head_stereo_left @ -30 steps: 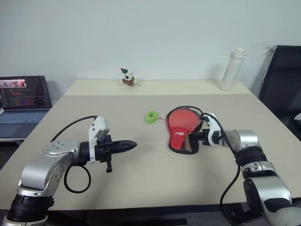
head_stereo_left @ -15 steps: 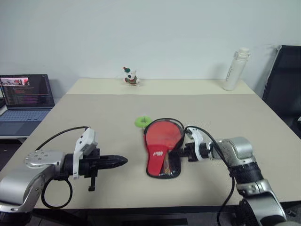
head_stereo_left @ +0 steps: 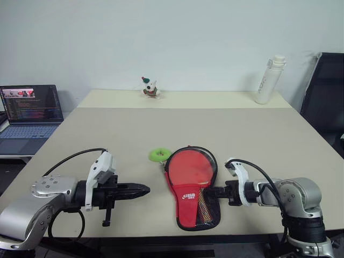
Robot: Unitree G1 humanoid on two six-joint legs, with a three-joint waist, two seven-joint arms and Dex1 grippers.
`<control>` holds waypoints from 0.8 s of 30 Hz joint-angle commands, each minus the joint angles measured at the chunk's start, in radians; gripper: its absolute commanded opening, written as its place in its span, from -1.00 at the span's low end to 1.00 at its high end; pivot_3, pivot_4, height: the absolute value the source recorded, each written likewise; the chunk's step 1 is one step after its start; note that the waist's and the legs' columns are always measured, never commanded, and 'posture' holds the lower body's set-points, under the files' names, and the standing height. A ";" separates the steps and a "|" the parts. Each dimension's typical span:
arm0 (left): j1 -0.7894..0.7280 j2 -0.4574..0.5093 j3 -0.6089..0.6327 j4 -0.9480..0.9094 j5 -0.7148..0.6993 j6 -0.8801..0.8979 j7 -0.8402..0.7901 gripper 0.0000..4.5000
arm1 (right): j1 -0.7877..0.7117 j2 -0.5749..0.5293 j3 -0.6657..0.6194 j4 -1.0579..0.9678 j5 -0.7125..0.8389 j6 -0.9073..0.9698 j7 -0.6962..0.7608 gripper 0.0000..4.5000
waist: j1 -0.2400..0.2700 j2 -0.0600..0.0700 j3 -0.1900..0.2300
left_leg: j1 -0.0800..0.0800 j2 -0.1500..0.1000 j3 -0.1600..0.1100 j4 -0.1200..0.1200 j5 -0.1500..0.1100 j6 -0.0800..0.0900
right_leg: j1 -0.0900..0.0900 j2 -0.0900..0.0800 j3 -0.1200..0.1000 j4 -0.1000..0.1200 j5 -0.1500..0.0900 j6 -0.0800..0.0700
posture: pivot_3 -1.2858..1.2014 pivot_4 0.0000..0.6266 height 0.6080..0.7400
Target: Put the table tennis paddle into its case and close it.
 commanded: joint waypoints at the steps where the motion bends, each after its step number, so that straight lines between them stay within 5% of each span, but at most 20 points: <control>1: -0.016 0.000 -0.006 0.004 0.000 -0.026 -0.007 -1.00 | 0.023 0.033 -0.034 -0.049 0.101 0.008 -0.068 -0.99 | -0.001 0.000 0.000 | 0.000 0.000 0.000 0.000 0.000 0.000 | 0.000 0.000 0.000 0.000 0.000 0.000 | 0.03 -0.52 1.00; 8: -0.011 0.007 -0.011 0.012 0.002 -0.042 -0.013 -1.00 | 0.054 0.088 -0.048 -0.049 0.252 0.008 -0.223 -0.99 | -0.004 0.000 0.000 | 0.000 0.000 0.000 0.000 0.000 0.000 | 0.000 0.000 0.000 0.000 0.000 0.000 | 0.03 -0.52 1.00; 16: 0.016 0.005 -0.008 0.000 0.006 -0.056 -0.006 -1.00 | 0.060 0.014 -0.052 -0.015 0.318 0.008 -0.302 -0.99 | -0.003 0.000 0.000 | 0.000 0.000 0.000 0.000 0.000 0.000 | 0.000 0.000 0.000 0.000 0.000 0.000 | 0.03 -0.52 1.00; 24: 0.041 -0.003 -0.013 -0.005 0.022 -0.074 0.006 -1.00 | 0.088 -0.057 -0.088 -0.057 0.497 0.008 -0.359 0.08 | -0.003 0.000 0.000 | 0.000 0.000 0.000 0.000 0.000 0.000 | 0.000 0.000 0.000 -0.001 0.000 0.000 | 0.03 -0.52 1.00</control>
